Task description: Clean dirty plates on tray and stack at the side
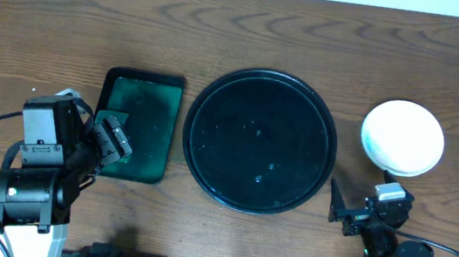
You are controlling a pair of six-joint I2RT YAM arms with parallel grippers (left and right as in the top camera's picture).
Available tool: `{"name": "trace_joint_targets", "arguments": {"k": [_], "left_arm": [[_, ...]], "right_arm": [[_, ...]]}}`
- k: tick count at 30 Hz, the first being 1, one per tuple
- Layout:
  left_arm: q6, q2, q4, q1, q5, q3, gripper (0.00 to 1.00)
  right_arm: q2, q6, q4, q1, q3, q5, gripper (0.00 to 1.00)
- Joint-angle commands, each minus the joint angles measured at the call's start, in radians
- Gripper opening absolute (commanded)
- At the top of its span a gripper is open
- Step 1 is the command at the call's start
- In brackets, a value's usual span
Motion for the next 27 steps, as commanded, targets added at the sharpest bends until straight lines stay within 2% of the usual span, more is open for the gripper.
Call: {"name": "trace_joint_targets", "arguments": {"k": [1,5,27], "left_arm": [[-0.012,-0.001,-0.002,0.001,-0.008,-0.004,0.88],[-0.012,-0.001,-0.002,0.001,-0.008,-0.004,0.88],[-0.012,-0.001,-0.002,0.001,-0.008,-0.004,0.89]], "right_arm": [[-0.019,-0.010,0.109,-0.004,-0.101,0.002,0.99],[-0.019,-0.011,0.272,-0.004,-0.164,-0.005,0.99],[-0.018,-0.011,0.270,-0.002,-0.164,-0.005,0.99]]}}
